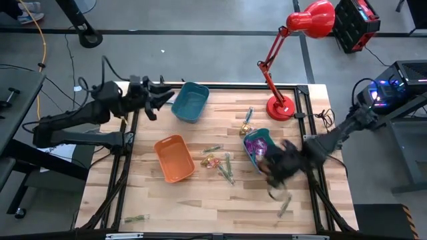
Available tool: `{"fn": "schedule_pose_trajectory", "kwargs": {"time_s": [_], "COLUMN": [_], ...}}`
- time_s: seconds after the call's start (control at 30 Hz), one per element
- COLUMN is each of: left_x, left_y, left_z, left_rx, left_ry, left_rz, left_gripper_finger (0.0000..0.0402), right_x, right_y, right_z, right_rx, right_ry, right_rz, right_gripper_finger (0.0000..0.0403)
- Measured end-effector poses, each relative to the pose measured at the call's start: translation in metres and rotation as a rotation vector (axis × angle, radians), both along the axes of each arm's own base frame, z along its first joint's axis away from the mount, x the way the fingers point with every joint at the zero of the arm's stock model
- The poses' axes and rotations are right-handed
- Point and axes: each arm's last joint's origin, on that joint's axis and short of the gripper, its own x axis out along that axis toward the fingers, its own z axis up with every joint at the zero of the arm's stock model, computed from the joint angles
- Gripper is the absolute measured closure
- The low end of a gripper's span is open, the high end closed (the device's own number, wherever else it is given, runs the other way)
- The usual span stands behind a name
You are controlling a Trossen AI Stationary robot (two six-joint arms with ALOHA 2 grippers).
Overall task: Sort candy
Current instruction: Put the gold gummy into the blue bin
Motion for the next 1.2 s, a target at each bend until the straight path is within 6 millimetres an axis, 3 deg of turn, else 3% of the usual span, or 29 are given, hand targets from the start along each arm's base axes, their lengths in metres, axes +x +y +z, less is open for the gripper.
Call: {"fn": "schedule_pose_trajectory", "kwargs": {"time_s": [0.23,0.4,0.6,0.73,0.87,0.97,1.1,1.2], "left_x": [-0.001,0.000,0.000,0.000,0.001,0.002,0.003,0.002], "left_y": [-0.001,-0.005,-0.009,-0.012,-0.015,-0.019,-0.020,-0.016], "left_z": [-0.002,-0.001,0.004,0.007,0.007,0.005,-0.009,-0.025], "left_rx": [-0.110,-0.180,-0.176,-0.166,-0.167,-0.174,-0.220,-0.282], "left_ry": [-0.010,-0.035,-0.081,-0.111,-0.108,-0.087,0.047,0.183], "left_rz": [-0.092,-0.218,-0.260,-0.283,-0.302,-0.319,-0.298,-0.123], "left_gripper_finger": [0.0250,0.0250,0.0250,0.0250,0.0250,0.0250,0.0250,0.0250], "right_x": [0.094,0.157,0.216,0.245,0.261,0.259,0.243,0.227], "right_y": [-0.091,-0.155,-0.219,-0.248,-0.265,-0.272,-0.275,-0.276], "right_z": [-0.002,-0.021,-0.064,-0.076,-0.065,-0.044,-0.008,0.019], "right_rx": [-0.097,-0.109,-0.073,0.006,0.005,-0.012,-0.116,-0.213], "right_ry": [-0.468,-0.723,-0.722,-0.692,-0.660,-0.605,-0.513,-0.446], "right_rz": [0.001,0.028,-0.087,-0.115,-0.088,0.000,0.077,0.093], "right_gripper_finger": [0.0394,0.0379,0.0339,0.0286,0.0225,0.0192,0.0176,0.0176]}}
